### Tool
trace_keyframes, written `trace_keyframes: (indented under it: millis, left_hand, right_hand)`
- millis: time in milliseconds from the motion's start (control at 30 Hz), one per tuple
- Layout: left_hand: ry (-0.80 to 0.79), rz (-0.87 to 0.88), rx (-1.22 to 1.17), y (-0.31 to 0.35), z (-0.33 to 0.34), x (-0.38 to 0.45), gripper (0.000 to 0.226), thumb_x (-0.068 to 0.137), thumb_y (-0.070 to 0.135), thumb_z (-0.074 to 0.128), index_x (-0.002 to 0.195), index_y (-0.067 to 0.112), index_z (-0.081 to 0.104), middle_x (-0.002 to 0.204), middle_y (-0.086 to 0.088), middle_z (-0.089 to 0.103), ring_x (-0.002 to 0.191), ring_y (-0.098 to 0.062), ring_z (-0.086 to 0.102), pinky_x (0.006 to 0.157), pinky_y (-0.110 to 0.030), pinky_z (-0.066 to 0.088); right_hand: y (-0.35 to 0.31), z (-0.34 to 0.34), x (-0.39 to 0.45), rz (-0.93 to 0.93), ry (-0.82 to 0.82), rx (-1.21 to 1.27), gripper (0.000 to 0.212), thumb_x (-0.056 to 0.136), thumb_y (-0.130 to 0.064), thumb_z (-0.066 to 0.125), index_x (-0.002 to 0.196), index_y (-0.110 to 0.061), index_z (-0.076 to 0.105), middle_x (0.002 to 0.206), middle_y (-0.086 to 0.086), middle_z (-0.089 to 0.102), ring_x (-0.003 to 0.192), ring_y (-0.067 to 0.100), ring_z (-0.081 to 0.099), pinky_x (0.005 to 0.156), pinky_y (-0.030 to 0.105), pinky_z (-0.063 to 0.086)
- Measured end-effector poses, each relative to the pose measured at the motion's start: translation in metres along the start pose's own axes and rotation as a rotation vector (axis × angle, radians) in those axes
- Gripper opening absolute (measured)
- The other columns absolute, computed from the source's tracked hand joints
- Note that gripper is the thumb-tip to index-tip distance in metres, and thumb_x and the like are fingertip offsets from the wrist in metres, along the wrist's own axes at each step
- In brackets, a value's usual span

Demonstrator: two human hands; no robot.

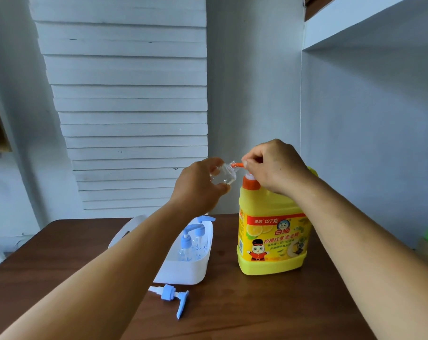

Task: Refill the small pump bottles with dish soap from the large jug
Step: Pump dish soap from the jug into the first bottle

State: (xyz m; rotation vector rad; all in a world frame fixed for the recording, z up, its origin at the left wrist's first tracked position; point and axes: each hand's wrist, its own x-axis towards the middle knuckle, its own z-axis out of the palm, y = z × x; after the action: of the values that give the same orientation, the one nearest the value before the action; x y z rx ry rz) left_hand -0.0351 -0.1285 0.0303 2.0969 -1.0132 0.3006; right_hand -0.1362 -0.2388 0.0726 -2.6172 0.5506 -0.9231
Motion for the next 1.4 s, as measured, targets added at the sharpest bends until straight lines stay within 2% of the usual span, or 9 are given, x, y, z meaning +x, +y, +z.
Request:
trace_keyframes:
  millis: [133, 367, 533, 767, 933, 1033, 1133, 1233, 1400]
  left_hand:
    - [0.017, 0.013, -0.001, 0.003, -0.005, 0.004, 0.045, 0.079, 0.026, 0.070, 0.122, 0.026, 0.056, 0.111, 0.003, 0.065, 0.096, -0.017, 0.061, 0.076, -0.024, 0.043]
    - [-0.016, 0.012, 0.027, -0.001, 0.000, 0.000, 0.044, 0.079, 0.027, 0.071, 0.120, 0.024, 0.058, 0.112, 0.002, 0.066, 0.094, -0.015, 0.061, 0.074, -0.023, 0.040]
    - [-0.015, 0.014, 0.017, 0.002, -0.006, 0.003, 0.044, 0.078, 0.027, 0.071, 0.120, 0.025, 0.058, 0.112, 0.003, 0.065, 0.096, -0.017, 0.062, 0.075, -0.024, 0.041]
    - [-0.017, 0.016, 0.026, 0.000, -0.004, 0.002, 0.042, 0.077, 0.026, 0.072, 0.117, 0.024, 0.060, 0.110, 0.003, 0.066, 0.095, -0.018, 0.062, 0.075, -0.025, 0.042]
    - [-0.024, 0.002, 0.032, 0.000, -0.003, 0.000, 0.046, 0.077, 0.027, 0.072, 0.120, 0.024, 0.058, 0.112, 0.003, 0.066, 0.096, -0.016, 0.062, 0.073, -0.024, 0.040]
    - [-0.006, 0.011, 0.015, 0.004, -0.008, 0.004, 0.043, 0.077, 0.027, 0.072, 0.117, 0.025, 0.059, 0.109, 0.004, 0.065, 0.094, -0.017, 0.062, 0.072, -0.024, 0.040]
    - [-0.001, 0.012, 0.020, 0.005, -0.010, 0.005, 0.043, 0.076, 0.027, 0.072, 0.118, 0.025, 0.060, 0.110, 0.005, 0.065, 0.095, -0.017, 0.062, 0.072, -0.024, 0.040]
    - [-0.007, 0.013, 0.036, 0.002, -0.005, 0.003, 0.042, 0.075, 0.027, 0.072, 0.116, 0.024, 0.061, 0.110, 0.003, 0.067, 0.094, -0.018, 0.063, 0.074, -0.026, 0.045]
    - [-0.025, 0.007, 0.049, 0.001, -0.004, -0.001, 0.049, 0.076, 0.027, 0.073, 0.122, 0.023, 0.058, 0.116, 0.001, 0.065, 0.098, -0.018, 0.063, 0.077, -0.026, 0.047]
  right_hand:
    - [-0.003, -0.010, 0.003, -0.024, -0.011, -0.013, 0.015, 0.087, -0.015, 0.062, 0.093, -0.009, 0.074, 0.100, 0.002, 0.071, 0.089, 0.020, 0.064, 0.069, 0.022, 0.044]
    - [0.003, 0.008, -0.002, 0.035, 0.010, 0.023, 0.020, 0.093, -0.021, 0.053, 0.097, -0.017, 0.072, 0.103, 0.004, 0.071, 0.094, 0.022, 0.065, 0.083, 0.031, 0.053]
    - [-0.005, -0.010, 0.005, 0.016, -0.062, -0.025, 0.017, 0.087, -0.015, 0.059, 0.091, -0.012, 0.075, 0.093, 0.003, 0.072, 0.088, 0.021, 0.065, 0.068, 0.025, 0.047]
    - [0.001, -0.001, 0.000, -0.005, -0.023, -0.015, 0.021, 0.092, -0.018, 0.054, 0.100, -0.014, 0.072, 0.104, 0.003, 0.070, 0.088, 0.018, 0.061, 0.070, 0.023, 0.041]
    - [-0.002, -0.002, 0.004, -0.004, -0.063, -0.059, 0.021, 0.091, -0.017, 0.054, 0.097, -0.013, 0.073, 0.098, 0.005, 0.070, 0.089, 0.022, 0.064, 0.068, 0.024, 0.044]
    - [-0.004, -0.013, 0.009, -0.002, -0.077, -0.058, 0.020, 0.089, -0.014, 0.055, 0.091, -0.011, 0.074, 0.092, 0.004, 0.072, 0.083, 0.019, 0.065, 0.059, 0.023, 0.046]
    - [-0.004, -0.012, 0.008, -0.006, -0.057, -0.051, 0.019, 0.088, -0.013, 0.056, 0.090, -0.010, 0.075, 0.091, 0.006, 0.073, 0.085, 0.022, 0.066, 0.066, 0.025, 0.049]
    - [-0.003, -0.003, 0.003, -0.003, -0.040, -0.042, 0.020, 0.091, -0.018, 0.056, 0.099, -0.014, 0.073, 0.101, 0.005, 0.070, 0.092, 0.022, 0.064, 0.073, 0.025, 0.047]
    - [-0.004, -0.004, 0.000, 0.006, -0.075, -0.042, 0.020, 0.091, -0.019, 0.055, 0.099, -0.014, 0.073, 0.101, 0.005, 0.071, 0.092, 0.022, 0.065, 0.074, 0.026, 0.050]
